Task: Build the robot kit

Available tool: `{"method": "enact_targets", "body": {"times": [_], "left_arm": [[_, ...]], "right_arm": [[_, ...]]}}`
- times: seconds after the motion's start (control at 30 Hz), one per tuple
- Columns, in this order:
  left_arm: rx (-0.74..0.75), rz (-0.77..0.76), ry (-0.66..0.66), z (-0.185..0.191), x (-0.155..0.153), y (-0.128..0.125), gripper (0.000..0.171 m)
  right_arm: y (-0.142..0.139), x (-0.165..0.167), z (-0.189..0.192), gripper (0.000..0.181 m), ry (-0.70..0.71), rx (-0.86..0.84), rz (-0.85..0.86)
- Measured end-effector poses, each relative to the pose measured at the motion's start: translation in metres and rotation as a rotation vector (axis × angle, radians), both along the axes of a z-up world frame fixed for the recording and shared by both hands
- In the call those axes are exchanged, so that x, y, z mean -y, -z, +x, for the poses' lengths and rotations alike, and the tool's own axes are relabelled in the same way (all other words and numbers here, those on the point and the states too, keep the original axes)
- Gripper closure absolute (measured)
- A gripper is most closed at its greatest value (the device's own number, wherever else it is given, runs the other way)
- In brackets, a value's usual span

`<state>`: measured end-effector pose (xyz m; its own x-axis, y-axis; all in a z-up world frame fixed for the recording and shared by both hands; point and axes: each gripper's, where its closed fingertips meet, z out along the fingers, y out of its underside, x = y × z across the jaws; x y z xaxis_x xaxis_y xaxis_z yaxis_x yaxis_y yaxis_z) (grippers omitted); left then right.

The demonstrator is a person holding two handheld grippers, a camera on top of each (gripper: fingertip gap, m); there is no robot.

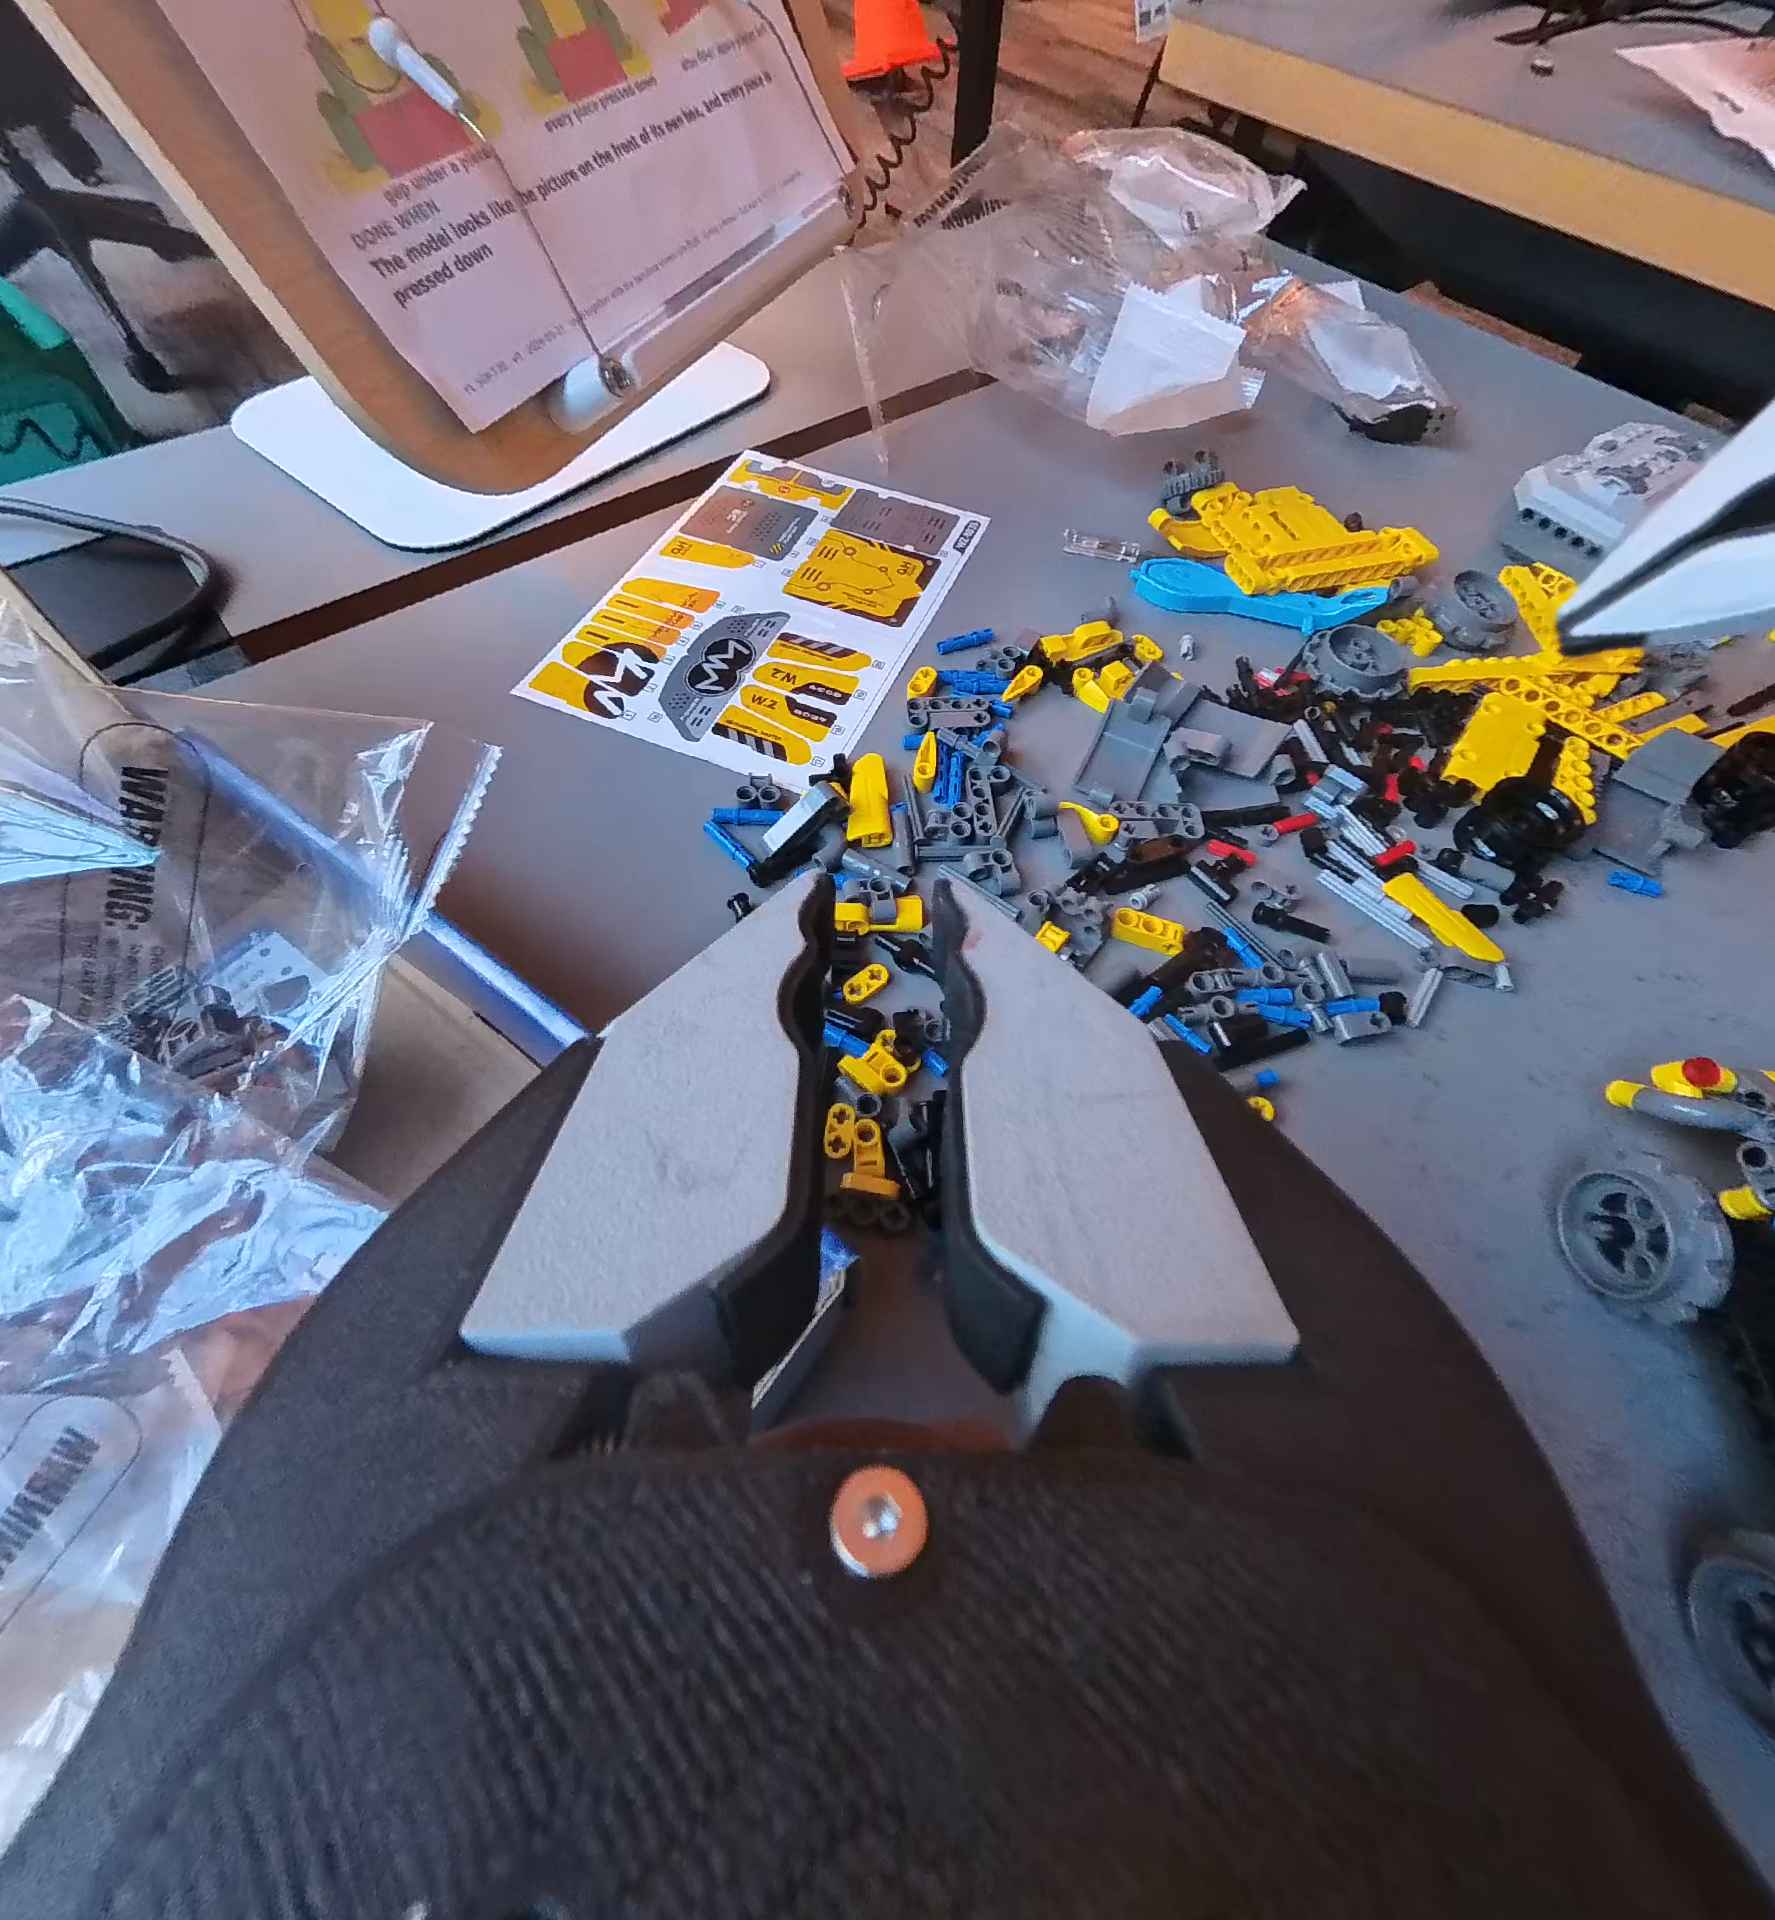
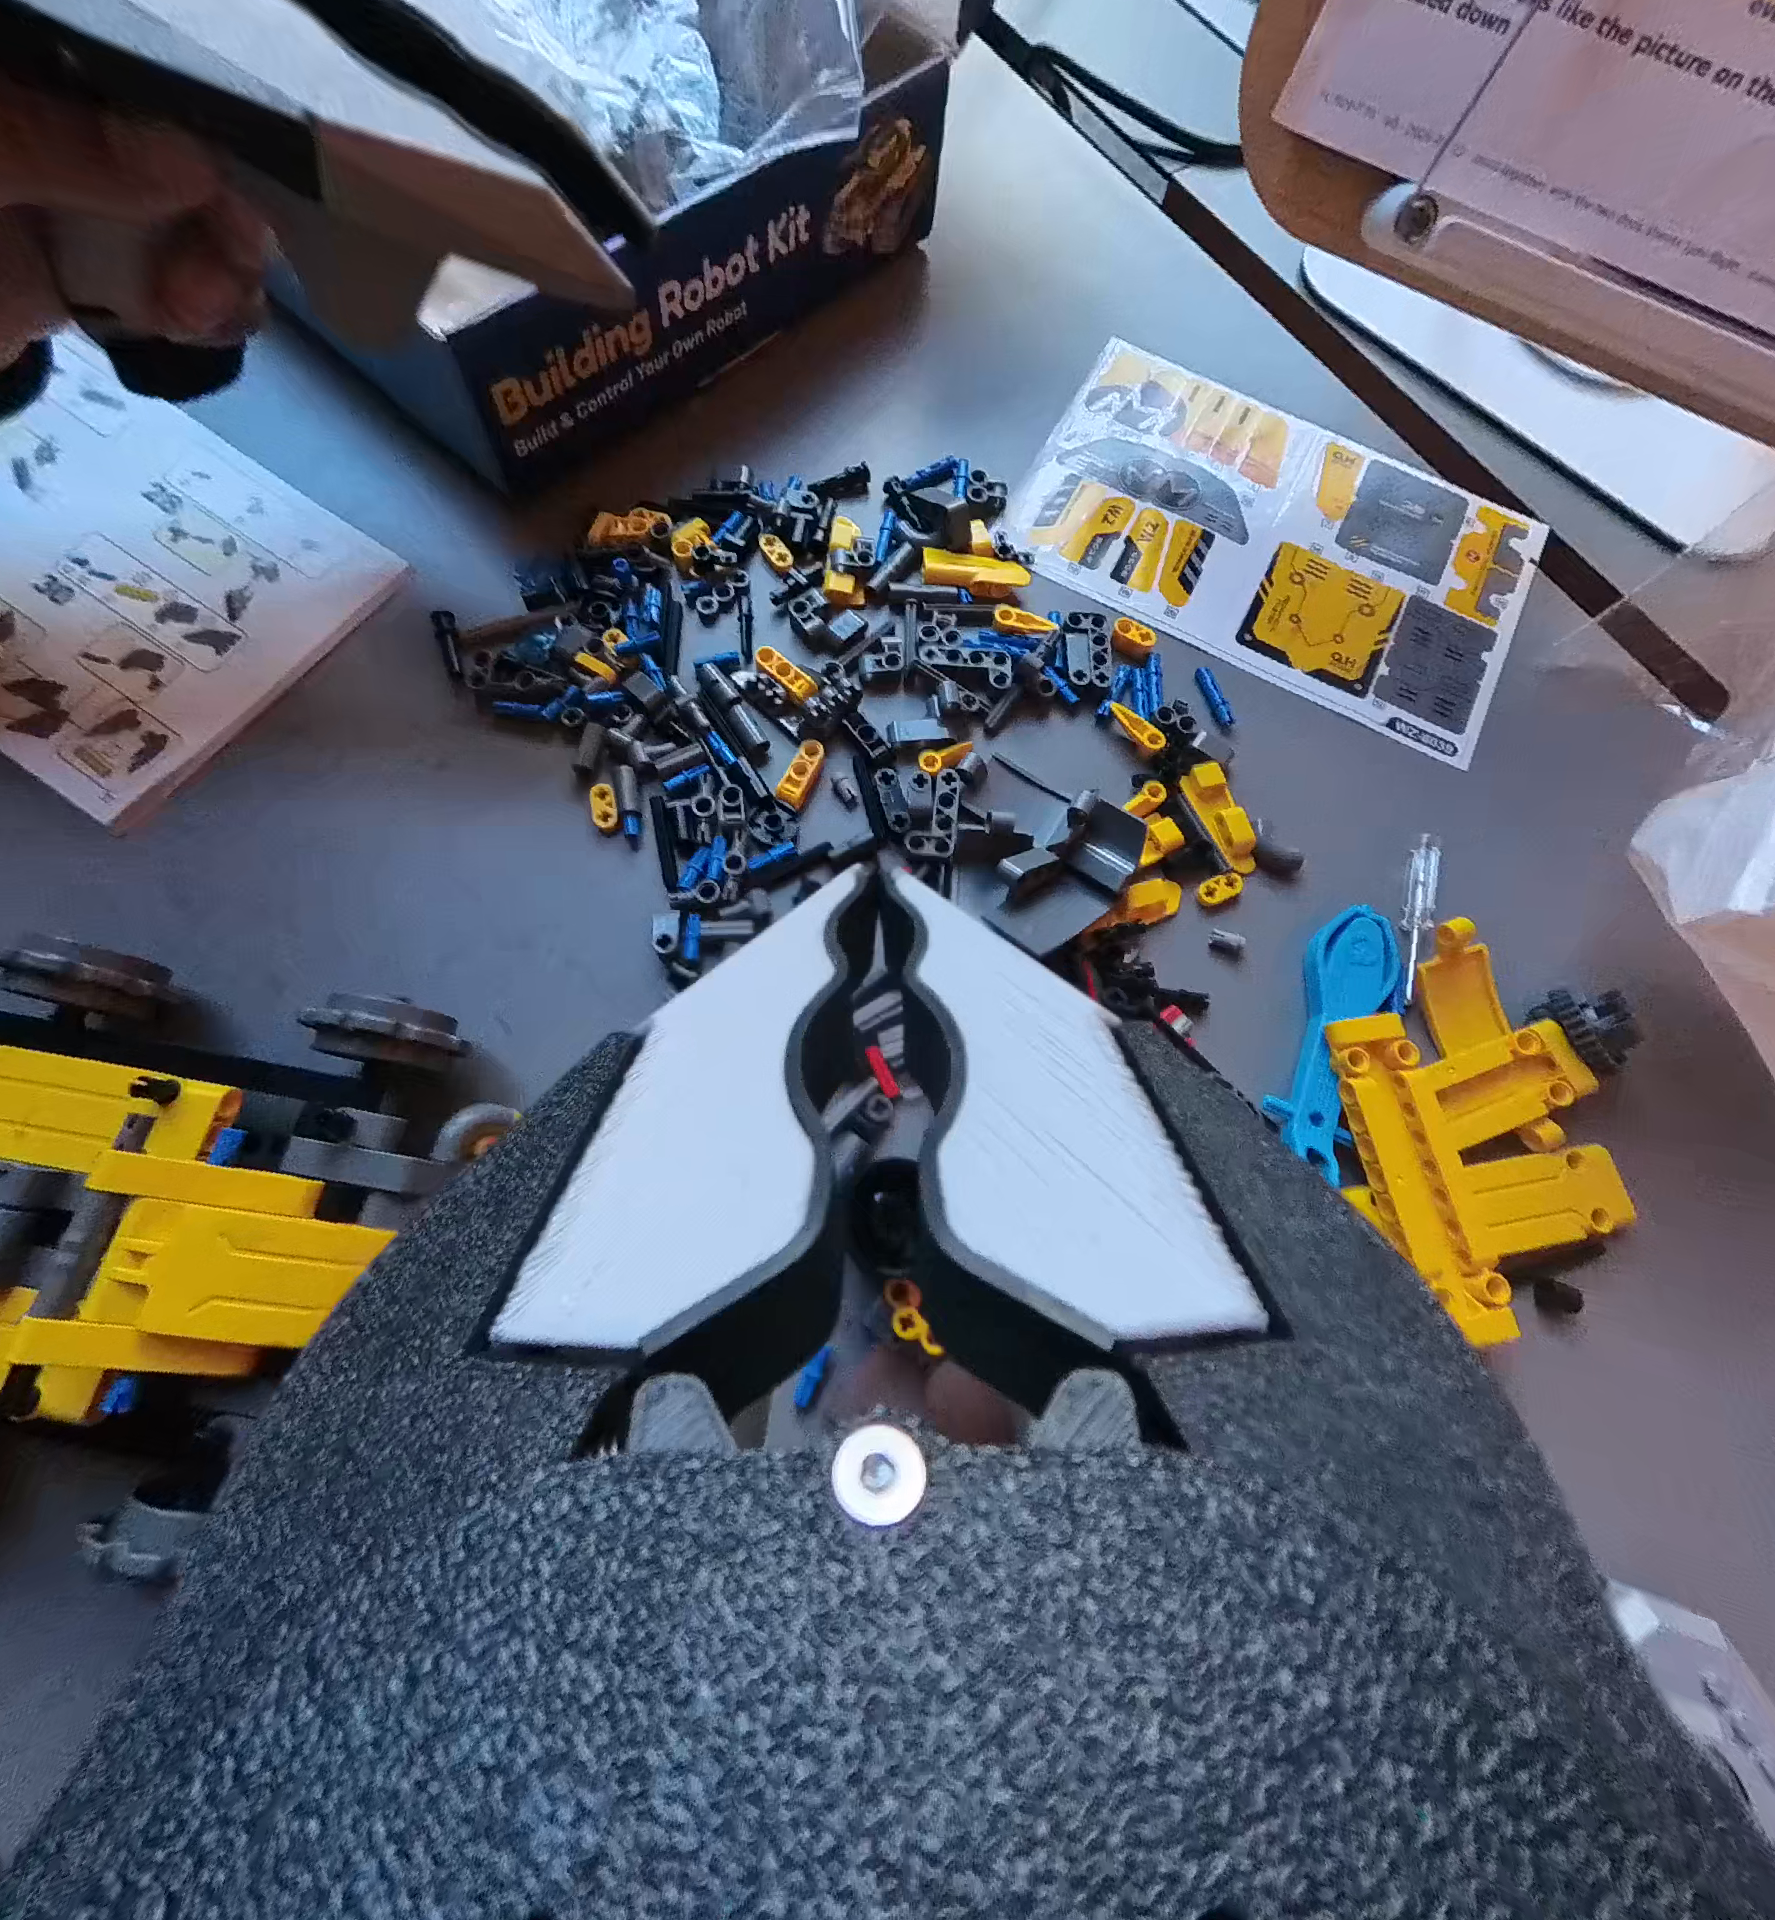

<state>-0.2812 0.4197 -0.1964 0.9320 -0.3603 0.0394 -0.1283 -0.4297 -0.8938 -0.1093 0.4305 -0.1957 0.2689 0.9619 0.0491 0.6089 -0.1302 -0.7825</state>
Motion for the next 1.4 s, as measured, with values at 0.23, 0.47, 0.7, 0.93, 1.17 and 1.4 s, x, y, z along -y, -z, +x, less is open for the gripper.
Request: {"method": "enact_targets", "body": {"times": [0.23, 0.47, 0.7, 0.93, 1.17, 1.4], "left_arm": [[-0.002, -0.004, 0.01, 0.002, 0.001, 0.001, 0.157], [-0.02, -0.003, 0.051, 0.018, 0.002, 0.004, 0.157], [-0.058, -0.032, 0.077, 0.029, 0.002, 0.016, 0.157], [-0.08, -0.008, 0.033, 0.011, 0.001, 0.008, 0.157], [-0.002, 0.016, 0.006, -0.002, 0.002, -0.006, 0.156], [0.008, -0.006, 0.027, 0.003, 0.002, 0.0, 0.157]], "right_arm": [[0.015, -0.016, 0.049, 0.181, 0.132, 0.014, -0.041], [0.017, -0.025, 0.087, 0.18, 0.233, -0.03, -0.069], [0.024, -0.024, 0.093, 0.18, 0.241, -0.049, -0.092], [0.024, -0.013, 0.074, 0.18, 0.197, -0.116, -0.107], [0.021, -0.004, 0.051, 0.177, 0.151, -0.149, -0.094], [0.025, 0.002, 0.035, 0.175, 0.108, -0.106, -0.089]]}}
